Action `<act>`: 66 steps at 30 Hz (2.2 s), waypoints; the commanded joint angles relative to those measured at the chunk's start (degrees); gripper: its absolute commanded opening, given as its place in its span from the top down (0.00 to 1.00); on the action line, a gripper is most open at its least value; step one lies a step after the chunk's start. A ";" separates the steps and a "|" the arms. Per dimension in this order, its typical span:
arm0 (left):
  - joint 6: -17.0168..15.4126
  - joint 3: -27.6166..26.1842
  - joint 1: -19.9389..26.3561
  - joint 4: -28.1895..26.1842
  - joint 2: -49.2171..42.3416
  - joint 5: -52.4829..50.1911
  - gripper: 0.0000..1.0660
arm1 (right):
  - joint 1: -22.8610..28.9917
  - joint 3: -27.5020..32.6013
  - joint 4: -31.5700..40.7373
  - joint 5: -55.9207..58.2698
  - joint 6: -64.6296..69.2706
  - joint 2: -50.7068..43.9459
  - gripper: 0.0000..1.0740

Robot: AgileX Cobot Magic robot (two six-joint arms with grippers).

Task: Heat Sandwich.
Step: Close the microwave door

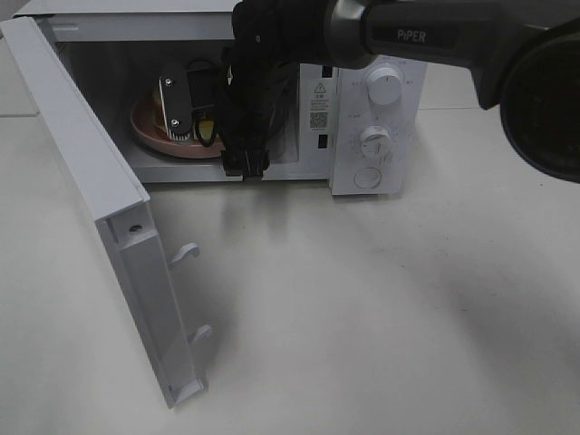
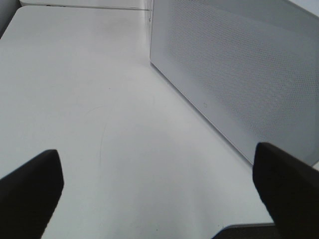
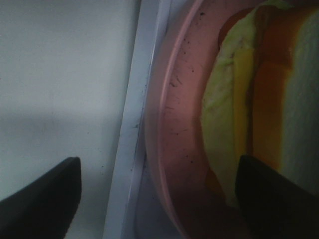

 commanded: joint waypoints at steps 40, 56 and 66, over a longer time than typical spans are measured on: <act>-0.23 0.11 0.11 -0.57 -1.03 -0.17 0.08 | 0.17 57.01 0.11 -29.34 2.06 -36.96 0.29; -0.23 0.11 0.11 -0.57 -1.03 -0.17 0.08 | 0.17 68.41 0.11 -27.96 15.47 -50.71 0.29; -0.23 0.11 0.11 -0.57 -1.03 -0.17 0.08 | 0.17 70.65 0.11 -14.61 40.28 -59.19 0.29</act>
